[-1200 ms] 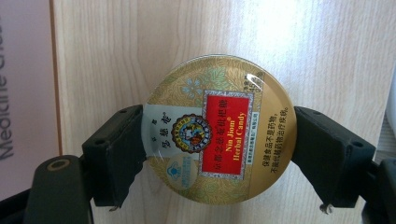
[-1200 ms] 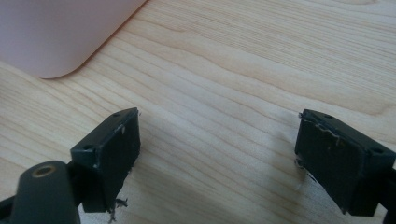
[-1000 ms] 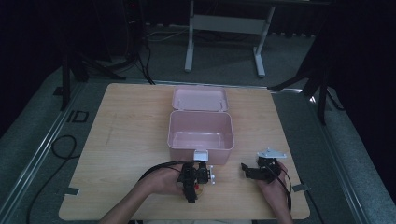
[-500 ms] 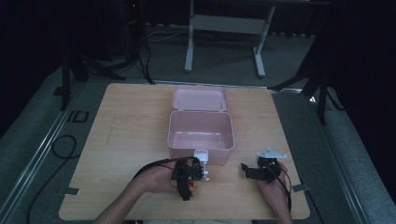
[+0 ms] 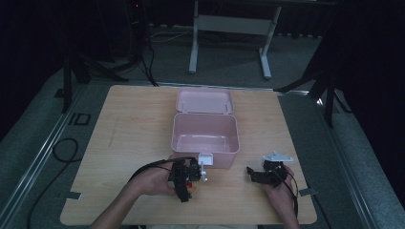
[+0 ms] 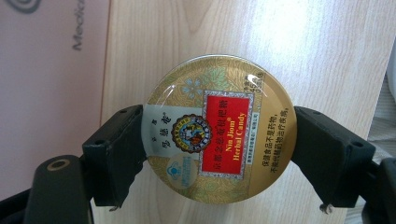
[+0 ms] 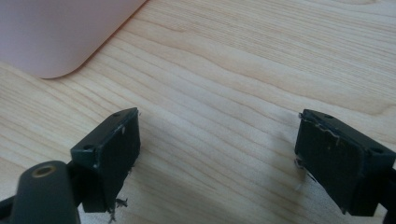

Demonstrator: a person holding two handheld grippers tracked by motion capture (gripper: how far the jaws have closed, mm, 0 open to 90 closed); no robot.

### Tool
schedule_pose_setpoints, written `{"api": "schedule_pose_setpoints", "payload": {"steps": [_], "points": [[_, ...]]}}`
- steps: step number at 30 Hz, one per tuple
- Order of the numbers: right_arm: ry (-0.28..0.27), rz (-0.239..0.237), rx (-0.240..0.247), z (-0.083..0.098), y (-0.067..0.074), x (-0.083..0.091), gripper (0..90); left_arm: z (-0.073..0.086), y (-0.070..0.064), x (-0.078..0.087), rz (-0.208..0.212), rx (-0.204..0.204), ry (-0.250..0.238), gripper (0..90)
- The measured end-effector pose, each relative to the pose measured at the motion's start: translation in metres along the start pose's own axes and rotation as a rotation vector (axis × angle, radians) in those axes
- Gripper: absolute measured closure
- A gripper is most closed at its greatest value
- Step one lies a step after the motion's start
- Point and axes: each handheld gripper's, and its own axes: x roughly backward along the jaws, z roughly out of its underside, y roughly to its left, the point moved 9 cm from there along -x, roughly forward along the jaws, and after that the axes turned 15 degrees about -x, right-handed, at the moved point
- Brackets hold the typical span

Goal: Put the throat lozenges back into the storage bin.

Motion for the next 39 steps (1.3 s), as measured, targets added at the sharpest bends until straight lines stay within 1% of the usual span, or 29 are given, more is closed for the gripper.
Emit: {"api": "schedule_pose_setpoints", "payload": {"steps": [5, 11, 15, 23, 24, 25, 26, 27, 34, 38, 39], "points": [[0.0, 0.0, 0.0, 0.0, 0.0, 0.0, 14.0, 0.005, 0.002, 0.005, -0.008, 0.004, -0.001, 21.0], [0.0, 0.0, 0.0, 0.0, 0.0, 0.0, 14.0, 0.012, 0.003, 0.011, -0.011, 0.02, -0.008, 21.0], [0.0, 0.0, 0.0, 0.0, 0.0, 0.0, 14.0, 0.017, 0.004, 0.015, -0.016, 0.02, -0.008, 21.0], [0.0, 0.0, 0.0, 0.0, 0.0, 0.0, 14.0, 0.027, 0.007, 0.025, -0.027, 0.043, -0.013, 21.0], [0.0, 0.0, 0.0, 0.0, 0.0, 0.0, 14.0, 0.028, 0.007, 0.027, -0.029, 0.04, -0.014, 21.0], [0.0, 0.0, 0.0, 0.0, 0.0, 0.0, 14.0, 0.029, 0.007, 0.027, -0.029, 0.05, -0.02, 21.0], [0.0, 0.0, 0.0, 0.0, 0.0, 0.0, 14.0, 0.03, 0.008, 0.028, -0.032, 0.045, -0.02, 21.0], [0.0, 0.0, -0.001, 0.0, 0.0, 0.0, 14.0, 0.031, 0.008, 0.029, -0.033, 0.053, -0.023, 21.0], [0.0, 0.0, -0.001, 0.0, 0.0, 0.0, 14.0, 0.039, 0.01, 0.036, -0.041, 0.05, -0.014, 21.0], [0.0, 0.0, -0.001, 0.0, 0.0, 0.0, 14.0, 0.043, 0.012, 0.041, -0.048, 0.054, -0.011, 21.0], [0.0, 0.0, 0.0, 0.0, 0.0, 0.0, 14.0, 0.044, 0.013, 0.042, -0.049, 0.063, -0.018, 21.0]]}}
